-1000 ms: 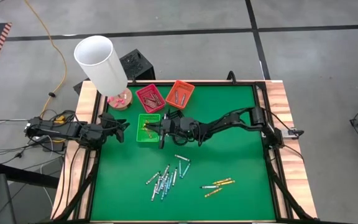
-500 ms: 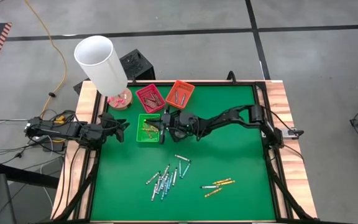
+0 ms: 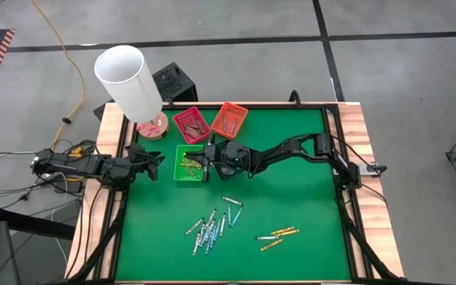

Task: Sort crayons
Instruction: Put the yellow crayon into the green bin

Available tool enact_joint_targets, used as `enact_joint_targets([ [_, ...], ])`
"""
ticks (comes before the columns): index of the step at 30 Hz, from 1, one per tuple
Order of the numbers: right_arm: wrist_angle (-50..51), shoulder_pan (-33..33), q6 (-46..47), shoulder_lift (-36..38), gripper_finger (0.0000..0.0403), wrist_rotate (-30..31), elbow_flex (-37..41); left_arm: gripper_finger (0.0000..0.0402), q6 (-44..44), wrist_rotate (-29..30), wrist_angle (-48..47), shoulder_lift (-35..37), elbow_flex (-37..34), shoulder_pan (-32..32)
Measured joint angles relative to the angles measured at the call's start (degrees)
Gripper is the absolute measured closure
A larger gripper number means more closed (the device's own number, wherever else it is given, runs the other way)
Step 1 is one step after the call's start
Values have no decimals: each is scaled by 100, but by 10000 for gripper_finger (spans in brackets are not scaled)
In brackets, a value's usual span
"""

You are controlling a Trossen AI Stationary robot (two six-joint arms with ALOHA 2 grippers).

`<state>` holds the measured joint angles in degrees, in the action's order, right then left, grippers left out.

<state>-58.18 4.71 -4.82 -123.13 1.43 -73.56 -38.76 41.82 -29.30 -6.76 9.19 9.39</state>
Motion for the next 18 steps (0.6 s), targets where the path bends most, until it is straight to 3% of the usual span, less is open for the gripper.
enact_joint_targets([
  [18, 248, 160, -9, -2, 401, -155, 2, 265, 0, -2, 0, 2, 0, 2],
])
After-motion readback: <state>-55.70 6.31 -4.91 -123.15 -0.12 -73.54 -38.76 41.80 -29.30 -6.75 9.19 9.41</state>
